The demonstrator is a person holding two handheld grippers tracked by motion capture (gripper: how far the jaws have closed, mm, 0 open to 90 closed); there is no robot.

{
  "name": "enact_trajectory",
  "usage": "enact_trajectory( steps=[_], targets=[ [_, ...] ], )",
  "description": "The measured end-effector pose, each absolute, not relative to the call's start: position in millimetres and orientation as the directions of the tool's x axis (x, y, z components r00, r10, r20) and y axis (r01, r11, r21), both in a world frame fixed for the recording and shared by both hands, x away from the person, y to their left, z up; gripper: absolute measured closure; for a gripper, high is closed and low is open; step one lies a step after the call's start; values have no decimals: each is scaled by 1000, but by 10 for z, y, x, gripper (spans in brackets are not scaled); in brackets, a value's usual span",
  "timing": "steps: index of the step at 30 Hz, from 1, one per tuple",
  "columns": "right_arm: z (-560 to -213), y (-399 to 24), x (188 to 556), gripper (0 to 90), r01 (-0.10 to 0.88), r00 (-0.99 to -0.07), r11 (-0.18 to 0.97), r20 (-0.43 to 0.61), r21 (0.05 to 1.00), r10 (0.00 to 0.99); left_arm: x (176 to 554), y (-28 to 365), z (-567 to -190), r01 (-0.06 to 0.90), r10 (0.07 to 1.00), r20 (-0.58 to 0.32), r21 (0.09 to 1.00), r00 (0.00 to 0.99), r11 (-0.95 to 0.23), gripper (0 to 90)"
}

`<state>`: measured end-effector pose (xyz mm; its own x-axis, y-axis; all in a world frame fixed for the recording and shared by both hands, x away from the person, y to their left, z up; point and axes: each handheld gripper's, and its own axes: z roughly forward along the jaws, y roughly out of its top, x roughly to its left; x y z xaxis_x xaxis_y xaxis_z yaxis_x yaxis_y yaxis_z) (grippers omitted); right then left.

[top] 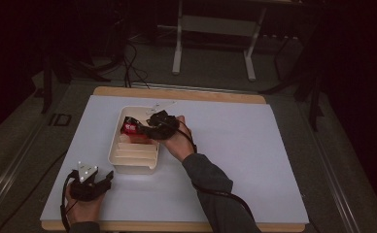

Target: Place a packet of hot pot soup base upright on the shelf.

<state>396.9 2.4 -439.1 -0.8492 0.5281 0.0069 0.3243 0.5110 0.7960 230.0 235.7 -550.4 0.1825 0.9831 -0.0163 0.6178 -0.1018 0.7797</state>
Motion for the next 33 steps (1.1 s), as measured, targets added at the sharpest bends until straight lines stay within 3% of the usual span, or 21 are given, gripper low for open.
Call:
enact_trajectory(
  steps=[11,33],
  targets=[
    [-4245,-67,3935,524,310,-854,503,4,807,520,2300,2357,-5504,617,983,-16,780,181,-101,414],
    [-4012,-490,3861,492,324,-826,475,0,818,563,2296,2360,-5504,614,984,-15,783,175,-97,407]
  ],
)
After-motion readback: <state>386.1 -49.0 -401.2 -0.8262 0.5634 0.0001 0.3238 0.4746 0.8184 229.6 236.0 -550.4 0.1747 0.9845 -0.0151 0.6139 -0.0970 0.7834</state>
